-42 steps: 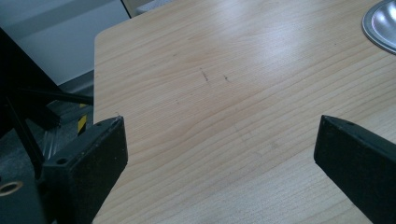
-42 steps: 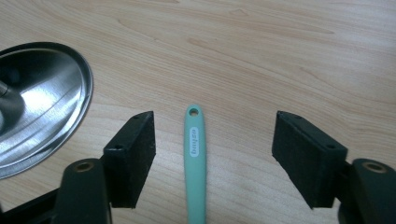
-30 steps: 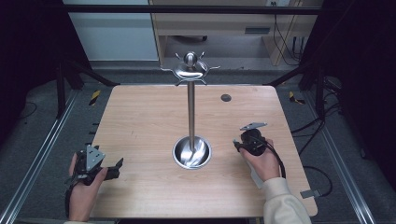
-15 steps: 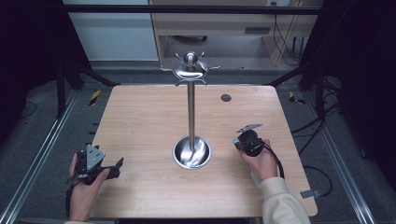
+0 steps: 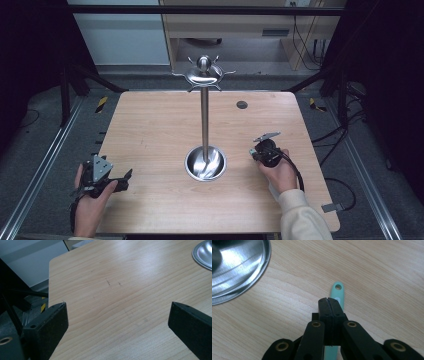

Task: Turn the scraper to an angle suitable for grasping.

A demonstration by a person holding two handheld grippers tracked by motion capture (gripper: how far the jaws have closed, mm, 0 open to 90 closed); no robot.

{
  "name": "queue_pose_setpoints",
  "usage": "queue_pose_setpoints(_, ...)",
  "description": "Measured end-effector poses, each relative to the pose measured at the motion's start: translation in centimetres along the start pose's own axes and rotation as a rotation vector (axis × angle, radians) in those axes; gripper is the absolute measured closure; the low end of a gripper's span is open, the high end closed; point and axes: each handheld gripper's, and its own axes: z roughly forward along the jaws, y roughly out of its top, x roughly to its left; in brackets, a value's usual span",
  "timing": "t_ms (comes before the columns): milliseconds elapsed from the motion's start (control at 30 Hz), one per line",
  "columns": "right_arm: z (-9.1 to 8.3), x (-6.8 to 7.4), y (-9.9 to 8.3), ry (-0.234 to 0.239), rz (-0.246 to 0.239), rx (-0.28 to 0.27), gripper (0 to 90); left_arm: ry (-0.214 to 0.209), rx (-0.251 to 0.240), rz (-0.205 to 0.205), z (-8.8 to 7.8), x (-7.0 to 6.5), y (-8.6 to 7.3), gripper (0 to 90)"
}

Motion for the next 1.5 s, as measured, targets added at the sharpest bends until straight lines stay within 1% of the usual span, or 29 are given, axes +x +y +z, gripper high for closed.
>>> queue_pose_setpoints(100,0.4,0.1,0.0,0.005,-0.005,0.022,90.0,-0.002,0.001,0.0,0.0,0.0,0.0,2.5)
queue_pose_setpoints(233,0.6,0.2,0.0,0.005,-0.01,0.035,90.0,-0.001,0.0,0.003,0.0,-0.1,0.0,2.5)
queue_pose_setpoints(267,0.8,0.2,0.0,-0.001,-0.017,0.04,90.0,-0.001,0.0,0.002,0.0,-0.1,0.0,2.5)
queue_pose_setpoints(300,0.9,0.2,-0.1,-0.004,-0.008,0.047,90.0,-0.001,0.0,0.002,0.0,-0.1,0.0,2.6)
queue_pose_setpoints(367,0.9,0.1,-0.1,-0.003,-0.01,0.049,90.0,-0.002,0.001,0.002,0.0,-0.1,0.0,2.6)
queue_pose_setpoints(433,0.9,-0.1,-0.1,-0.017,-0.01,0.051,90.0,-0.003,0.001,0.002,0.0,-0.1,0.0,2.6)
queue_pose_setpoints(467,1.0,-0.2,-0.1,-0.021,-0.004,0.051,90.0,-0.003,0.001,0.002,0.0,-0.1,0.0,2.6)
queue_pose_setpoints(500,0.9,-0.5,-0.2,-0.037,0.01,0.052,90.0,-0.003,0.002,0.002,0.0,-0.1,0.0,2.6)
queue_pose_setpoints(533,0.9,-0.5,-0.2,-0.037,0.01,0.052,90.0,-0.003,0.002,0.002,0.0,-0.1,0.0,2.6)
queue_pose_setpoints(600,0.9,-1.0,-0.3,-0.059,0.027,0.055,90.0,-0.004,0.003,0.004,0.0,-0.1,0.0,2.6)
queue_pose_setpoints(667,0.6,-1.6,-0.5,-0.053,0.06,0.049,90.0,-0.003,0.003,0.003,0.0,-0.2,0.0,2.6)
queue_pose_setpoints(700,0.6,-1.6,-0.5,-0.053,0.06,0.049,90.0,-0.002,0.002,0.001,0.0,-0.3,0.0,2.6)
queue_pose_setpoints(733,0.4,-1.7,-0.5,-0.041,0.078,0.037,90.0,-0.004,0.002,0.001,0.0,-0.3,0.0,2.6)
queue_pose_setpoints(800,0.1,-1.7,-0.2,-0.044,0.083,0.026,89.1,-0.008,0.003,0.003,0.0,-0.4,0.0,2.6)
queue_pose_setpoints(833,0.0,-1.7,0.1,-0.048,0.081,0.031,88.9,-0.009,0.002,0.003,0.0,-0.4,0.0,2.6)
queue_pose_setpoints(867,-0.2,-1.7,0.6,-0.052,0.073,0.05,88.2,-0.01,0.001,0.002,-0.1,-0.5,0.0,2.6)
queue_pose_setpoints(900,-0.2,-1.7,0.6,-0.052,0.073,0.05,88.2,-0.01,0.0,0.0,-0.1,-0.5,0.0,2.6)
queue_pose_setpoints(967,-0.3,-1.9,1.2,-0.065,0.071,0.079,86.6,-0.009,0.0,-0.006,-0.2,-0.5,-0.1,2.6)
queue_pose_setpoints(1033,-0.5,-2.0,1.7,-0.061,0.079,0.099,85.0,-0.009,-0.004,-0.011,-0.2,-0.5,-0.1,2.6)
queue_pose_setpoints(1067,-0.5,-2.2,1.9,-0.059,0.073,0.105,84.0,-0.009,-0.006,-0.013,-0.2,-0.4,-0.1,2.6)
queue_pose_setpoints(1100,-0.4,-2.5,2.3,-0.06,0.084,0.142,81.1,-0.008,-0.008,-0.013,-0.2,-0.4,0.0,2.6)
queue_pose_setpoints(1133,-0.4,-2.5,2.3,-0.06,0.084,0.142,81.1,-0.007,-0.007,-0.012,-0.1,-0.4,0.0,2.6)
queue_pose_setpoints(1233,0.3,-2.9,2.2,-0.056,0.106,0.193,73.5,-0.01,-0.008,-0.009,-0.1,-0.4,0.0,2.7)
queue_pose_setpoints(1267,0.3,-2.9,2.2,-0.056,0.106,0.193,73.5,-0.011,-0.008,-0.008,-0.1,-0.4,0.0,2.7)
queue_pose_setpoints(1300,0.6,-2.9,2.1,-0.05,0.115,0.208,71.1,-0.011,-0.008,-0.008,-0.1,-0.4,0.0,2.7)
queue_pose_setpoints(1400,0.7,-3.0,2.1,-0.054,0.116,0.213,69.5,-0.012,-0.005,-0.007,-0.1,-0.4,0.1,2.7)
queue_pose_setpoints(1500,0.8,-3.3,2.2,-0.059,0.127,0.216,66.4,-0.011,-0.004,-0.006,0.0,-0.5,0.1,2.7)
